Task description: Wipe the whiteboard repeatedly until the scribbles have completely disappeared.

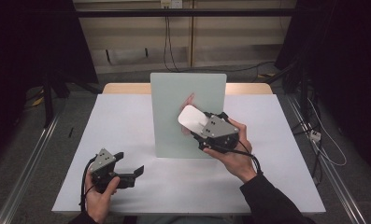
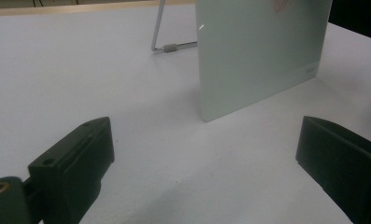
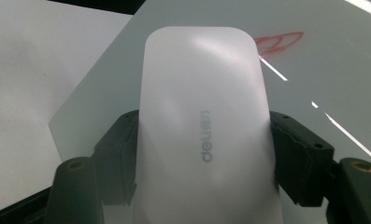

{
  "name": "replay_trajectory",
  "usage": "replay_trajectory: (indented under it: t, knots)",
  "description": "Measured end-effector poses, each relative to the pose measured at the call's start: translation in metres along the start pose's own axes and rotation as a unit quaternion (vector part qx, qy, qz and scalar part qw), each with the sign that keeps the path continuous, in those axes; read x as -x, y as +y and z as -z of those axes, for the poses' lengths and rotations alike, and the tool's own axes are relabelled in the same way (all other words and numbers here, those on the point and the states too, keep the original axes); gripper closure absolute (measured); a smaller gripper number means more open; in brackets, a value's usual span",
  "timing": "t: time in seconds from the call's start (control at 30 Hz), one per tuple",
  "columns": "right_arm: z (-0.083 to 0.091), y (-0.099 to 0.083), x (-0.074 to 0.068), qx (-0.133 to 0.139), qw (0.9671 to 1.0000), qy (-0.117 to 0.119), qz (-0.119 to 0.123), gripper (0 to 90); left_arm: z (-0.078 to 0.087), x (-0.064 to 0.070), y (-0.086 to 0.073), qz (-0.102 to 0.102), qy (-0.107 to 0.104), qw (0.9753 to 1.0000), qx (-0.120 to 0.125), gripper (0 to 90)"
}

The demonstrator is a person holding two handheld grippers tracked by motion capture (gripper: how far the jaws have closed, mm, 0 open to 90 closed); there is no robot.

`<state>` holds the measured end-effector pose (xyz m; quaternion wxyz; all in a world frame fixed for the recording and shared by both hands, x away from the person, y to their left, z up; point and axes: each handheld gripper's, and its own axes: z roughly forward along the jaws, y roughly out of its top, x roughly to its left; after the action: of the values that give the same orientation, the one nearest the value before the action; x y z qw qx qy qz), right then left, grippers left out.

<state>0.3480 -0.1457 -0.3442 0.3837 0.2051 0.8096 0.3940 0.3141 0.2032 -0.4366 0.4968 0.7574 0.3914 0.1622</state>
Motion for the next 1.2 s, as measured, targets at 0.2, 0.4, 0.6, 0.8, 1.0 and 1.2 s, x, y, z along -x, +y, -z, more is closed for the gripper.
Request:
replay_trajectory:
  t: [0.2,0.4,0.6,0.8,1.0,1.2]
  knots:
    - [0.000,0.003,0.006,0.011,0.9999,-0.012,-0.005,31.2,0.000,0.000,0.000,0.001,-0.001,1.0000,-0.001,4.3]
    - [0.001,0.011,0.014,0.024,0.9994,-0.026,-0.006,31.2,-0.001,0.000,0.000,0.000,-0.001,1.0000,-0.001,4.3]
    - [-0.006,0.017,0.020,0.021,0.9987,-0.046,-0.006,31.2,0.000,0.000,0.000,0.000,-0.002,1.0000,0.000,4.3]
    - [-0.014,0.016,0.015,0.012,0.9989,-0.045,0.002,31.3,0.000,0.000,0.000,0.000,-0.002,1.0000,0.000,4.3]
    - [-0.021,0.009,0.007,0.006,0.9994,-0.034,-0.001,31.3,0.000,0.000,0.000,0.000,-0.002,1.0000,0.000,4.3]
    - [-0.024,0.003,-0.002,0.002,0.9999,-0.012,-0.004,31.3,-0.001,0.001,0.000,0.002,-0.005,1.0000,0.001,4.3]
